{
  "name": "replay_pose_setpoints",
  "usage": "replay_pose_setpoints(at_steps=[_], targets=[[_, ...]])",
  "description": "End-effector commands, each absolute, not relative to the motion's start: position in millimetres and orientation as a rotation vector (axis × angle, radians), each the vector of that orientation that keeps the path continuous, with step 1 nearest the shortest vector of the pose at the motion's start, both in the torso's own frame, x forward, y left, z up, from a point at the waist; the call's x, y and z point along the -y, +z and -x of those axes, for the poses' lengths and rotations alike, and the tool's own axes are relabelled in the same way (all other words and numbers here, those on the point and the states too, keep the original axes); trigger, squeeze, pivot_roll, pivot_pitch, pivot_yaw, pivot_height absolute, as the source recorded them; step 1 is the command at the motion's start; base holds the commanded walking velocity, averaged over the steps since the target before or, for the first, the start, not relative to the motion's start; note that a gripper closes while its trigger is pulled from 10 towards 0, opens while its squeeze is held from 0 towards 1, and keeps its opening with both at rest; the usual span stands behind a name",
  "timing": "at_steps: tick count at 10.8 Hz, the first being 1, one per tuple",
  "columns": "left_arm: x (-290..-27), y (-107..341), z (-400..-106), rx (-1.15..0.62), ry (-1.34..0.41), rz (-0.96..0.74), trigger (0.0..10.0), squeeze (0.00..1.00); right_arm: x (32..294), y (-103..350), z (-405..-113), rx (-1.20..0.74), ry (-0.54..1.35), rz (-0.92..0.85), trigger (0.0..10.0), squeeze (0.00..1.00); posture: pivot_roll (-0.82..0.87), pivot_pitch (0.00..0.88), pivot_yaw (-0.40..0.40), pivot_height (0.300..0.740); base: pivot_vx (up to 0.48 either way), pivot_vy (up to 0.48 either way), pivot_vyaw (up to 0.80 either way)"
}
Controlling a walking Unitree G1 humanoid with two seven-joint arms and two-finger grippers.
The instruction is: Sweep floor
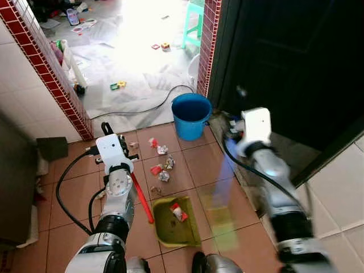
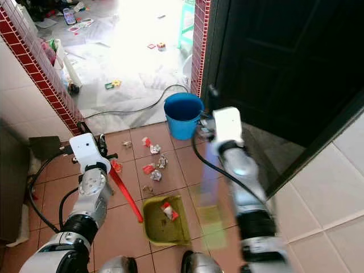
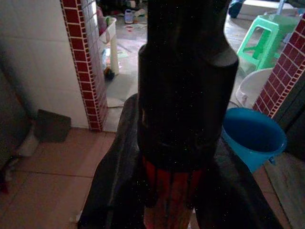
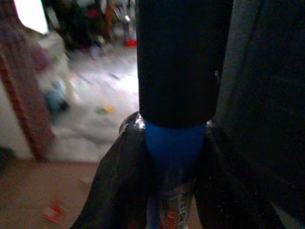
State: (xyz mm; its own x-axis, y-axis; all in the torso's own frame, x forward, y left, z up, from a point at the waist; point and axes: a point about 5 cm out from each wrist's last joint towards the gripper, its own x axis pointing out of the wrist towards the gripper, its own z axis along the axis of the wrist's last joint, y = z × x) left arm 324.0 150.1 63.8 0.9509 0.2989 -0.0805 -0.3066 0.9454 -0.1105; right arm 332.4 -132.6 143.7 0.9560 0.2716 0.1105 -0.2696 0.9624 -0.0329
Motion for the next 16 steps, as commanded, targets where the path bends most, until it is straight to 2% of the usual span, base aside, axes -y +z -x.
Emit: replay_pose_setpoints(at_steps=[1, 4, 5, 6, 10, 13, 16], targets=[[-153, 76, -330, -0.003, 0.327, 0.129, 10.0, 0.0, 130, 167, -334, 0.206, 0.29, -0.016, 10.0, 0.0, -0.17, 0.056, -0.012, 0.74, 0.0, 0.0, 0.0], [-155, 83, -333, 0.02, 0.339, 0.154, 10.0, 0.0, 125, 183, -331, 0.227, 0.342, -0.054, 10.0, 0.0, -0.17, 0.059, -0.016, 0.74, 0.0, 0.0, 0.0], [-156, 87, -334, 0.037, 0.348, 0.164, 10.0, 0.0, 128, 190, -330, 0.254, 0.35, -0.01, 10.0, 0.0, -0.17, 0.059, -0.016, 0.74, 0.0, 0.0, 0.0], [-159, 99, -338, 0.085, 0.363, 0.185, 10.0, 0.0, 133, 198, -330, 0.319, 0.357, 0.167, 10.0, 0.0, -0.18, 0.064, -0.015, 0.74, 0.0, 0.0, 0.0], [-177, 130, -336, 0.21, 0.404, 0.177, 10.0, 0.0, 156, 196, -336, 0.317, 0.25, 0.225, 10.0, 0.0, -0.15, 0.064, -0.016, 0.74, 0.0, 0.0, 0.0], [-195, 139, -324, 0.235, 0.441, 0.193, 10.0, 0.0, 167, 173, -331, 0.246, 0.194, 0.273, 10.0, 0.0, -0.14, 0.062, -0.017, 0.74, 0.0, 0.0, 0.0], [-195, 145, -315, 0.26, 0.433, 0.179, 10.0, 0.0, 153, 161, -323, 0.224, 0.236, 0.218, 10.0, 0.0, -0.13, 0.053, -0.012, 0.74, 0.0, 0.0, 0.0]])
